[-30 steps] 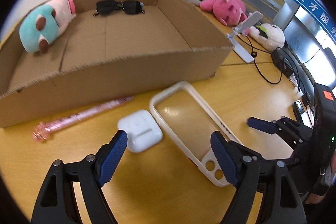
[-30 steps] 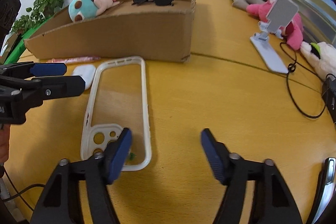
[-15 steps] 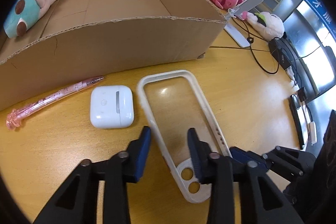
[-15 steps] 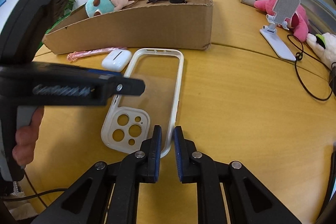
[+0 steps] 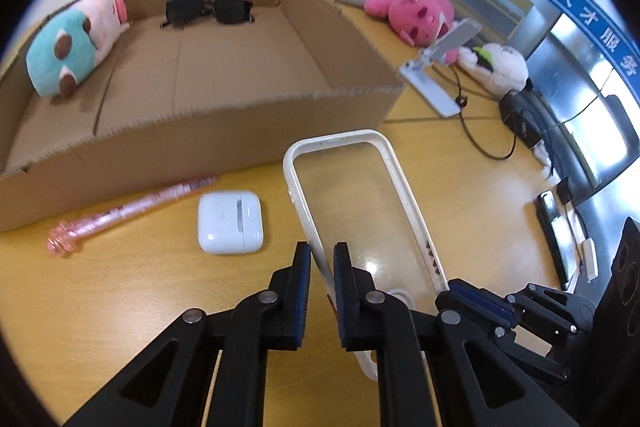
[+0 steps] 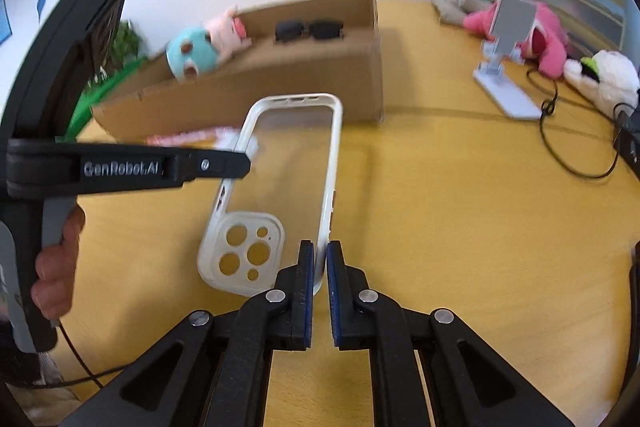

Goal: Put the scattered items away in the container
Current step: 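Lift the phone case with the right gripper and carry it over the box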

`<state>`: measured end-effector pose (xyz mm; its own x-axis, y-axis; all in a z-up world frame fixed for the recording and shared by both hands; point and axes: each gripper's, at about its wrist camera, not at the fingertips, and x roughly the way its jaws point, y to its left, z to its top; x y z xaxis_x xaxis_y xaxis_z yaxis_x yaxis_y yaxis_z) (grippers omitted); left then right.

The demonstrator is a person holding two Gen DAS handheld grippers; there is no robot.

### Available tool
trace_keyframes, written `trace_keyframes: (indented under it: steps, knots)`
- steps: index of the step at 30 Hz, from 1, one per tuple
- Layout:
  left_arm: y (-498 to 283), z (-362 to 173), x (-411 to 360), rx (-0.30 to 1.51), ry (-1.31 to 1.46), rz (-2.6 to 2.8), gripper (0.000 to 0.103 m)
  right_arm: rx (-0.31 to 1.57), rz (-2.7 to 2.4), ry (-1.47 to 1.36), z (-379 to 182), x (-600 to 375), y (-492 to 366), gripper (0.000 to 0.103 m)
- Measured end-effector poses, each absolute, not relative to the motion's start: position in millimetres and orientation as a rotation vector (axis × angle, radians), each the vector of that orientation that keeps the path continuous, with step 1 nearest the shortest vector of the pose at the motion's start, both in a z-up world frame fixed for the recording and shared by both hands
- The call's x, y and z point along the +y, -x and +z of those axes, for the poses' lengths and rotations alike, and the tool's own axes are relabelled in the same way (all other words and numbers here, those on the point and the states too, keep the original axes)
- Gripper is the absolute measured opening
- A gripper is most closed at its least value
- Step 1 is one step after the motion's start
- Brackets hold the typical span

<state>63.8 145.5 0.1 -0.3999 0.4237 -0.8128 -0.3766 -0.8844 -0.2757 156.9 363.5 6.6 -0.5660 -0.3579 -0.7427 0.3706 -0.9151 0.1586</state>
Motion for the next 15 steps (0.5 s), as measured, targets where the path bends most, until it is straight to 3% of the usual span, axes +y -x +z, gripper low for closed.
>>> trace_keyframes:
  steps: [15]
  knots:
    - [-10, 142, 100, -0.067, 0.958, 2.496, 0.010, 0.105, -2.512, -0.777, 126, 308, -100, 0.006]
